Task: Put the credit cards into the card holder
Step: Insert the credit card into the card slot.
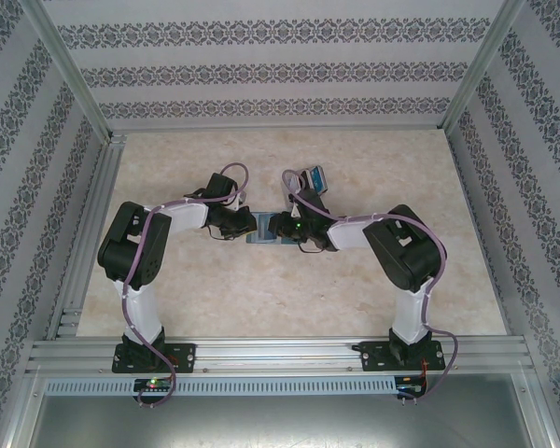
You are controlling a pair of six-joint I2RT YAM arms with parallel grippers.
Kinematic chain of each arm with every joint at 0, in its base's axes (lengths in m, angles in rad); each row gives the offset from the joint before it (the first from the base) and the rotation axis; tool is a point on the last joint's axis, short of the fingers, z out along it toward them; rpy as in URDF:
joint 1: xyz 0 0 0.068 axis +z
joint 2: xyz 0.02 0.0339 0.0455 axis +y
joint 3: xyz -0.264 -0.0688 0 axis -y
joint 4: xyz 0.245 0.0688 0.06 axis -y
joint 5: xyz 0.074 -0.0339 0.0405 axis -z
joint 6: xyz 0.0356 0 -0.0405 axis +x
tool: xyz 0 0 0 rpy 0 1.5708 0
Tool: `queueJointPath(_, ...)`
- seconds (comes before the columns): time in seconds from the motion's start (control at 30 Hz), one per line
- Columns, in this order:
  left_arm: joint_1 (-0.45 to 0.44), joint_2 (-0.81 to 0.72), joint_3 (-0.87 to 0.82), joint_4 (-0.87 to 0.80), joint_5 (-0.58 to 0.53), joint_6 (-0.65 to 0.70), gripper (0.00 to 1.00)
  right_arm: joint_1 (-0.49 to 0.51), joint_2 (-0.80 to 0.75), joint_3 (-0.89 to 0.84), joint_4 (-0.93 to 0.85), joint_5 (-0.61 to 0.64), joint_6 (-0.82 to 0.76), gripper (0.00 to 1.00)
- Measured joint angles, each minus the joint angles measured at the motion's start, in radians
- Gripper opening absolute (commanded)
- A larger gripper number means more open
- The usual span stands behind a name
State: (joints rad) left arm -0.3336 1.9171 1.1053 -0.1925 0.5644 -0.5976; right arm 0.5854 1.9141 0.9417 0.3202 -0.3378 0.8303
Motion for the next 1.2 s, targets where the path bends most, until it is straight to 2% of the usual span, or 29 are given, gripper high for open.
queueJointPath(0.1, 0.000, 0.000, 0.000, 0.000, 0.001, 0.000, 0.12, 0.000, -0.053, 0.000, -0.098, 0.018, -0.039, 0.41)
queueJointPath(0.17, 0.000, 0.000, 0.000, 0.000, 0.001, 0.000, 0.12, -0.001, -0.088, 0.002, -0.157, 0.032, -0.063, 0.38)
queueJointPath(0.33, 0.000, 0.000, -0.003, 0.005, 0.004, 0.000, 0.11, -0.008, -0.114, 0.028, -0.232, 0.043, -0.103, 0.12)
queueJointPath(0.43, 0.000, 0.000, -0.004, 0.007, 0.005, 0.000, 0.11, -0.014, -0.075, 0.065, -0.243, 0.037, -0.115, 0.05)
queueJointPath(0.67, 0.000, -0.001, -0.007, 0.010, 0.008, 0.000, 0.10, -0.014, 0.034, 0.142, -0.260, 0.036, -0.128, 0.03)
queueJointPath(1.0, 0.003, -0.003, -0.008, 0.012, 0.006, 0.000, 0.11, -0.014, 0.075, 0.194, -0.262, 0.013, -0.127, 0.03)
queueJointPath(1.2, 0.003, -0.019, -0.008, -0.004, -0.001, -0.001, 0.27, -0.014, 0.075, 0.188, -0.251, 0.005, -0.128, 0.04)
